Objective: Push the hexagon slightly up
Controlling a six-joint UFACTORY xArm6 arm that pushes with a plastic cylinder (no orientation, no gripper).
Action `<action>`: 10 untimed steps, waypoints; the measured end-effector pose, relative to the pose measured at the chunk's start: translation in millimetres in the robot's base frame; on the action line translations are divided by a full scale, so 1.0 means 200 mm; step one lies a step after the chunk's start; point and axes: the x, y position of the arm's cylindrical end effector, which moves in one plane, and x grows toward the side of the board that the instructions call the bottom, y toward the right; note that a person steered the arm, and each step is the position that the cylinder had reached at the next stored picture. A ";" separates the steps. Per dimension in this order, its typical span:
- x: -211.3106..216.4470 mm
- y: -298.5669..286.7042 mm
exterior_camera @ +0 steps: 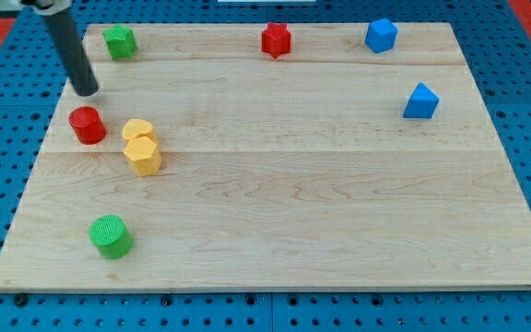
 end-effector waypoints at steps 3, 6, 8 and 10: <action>0.03 0.19; 0.00 1.23; 0.96 1.12; 0.80 0.42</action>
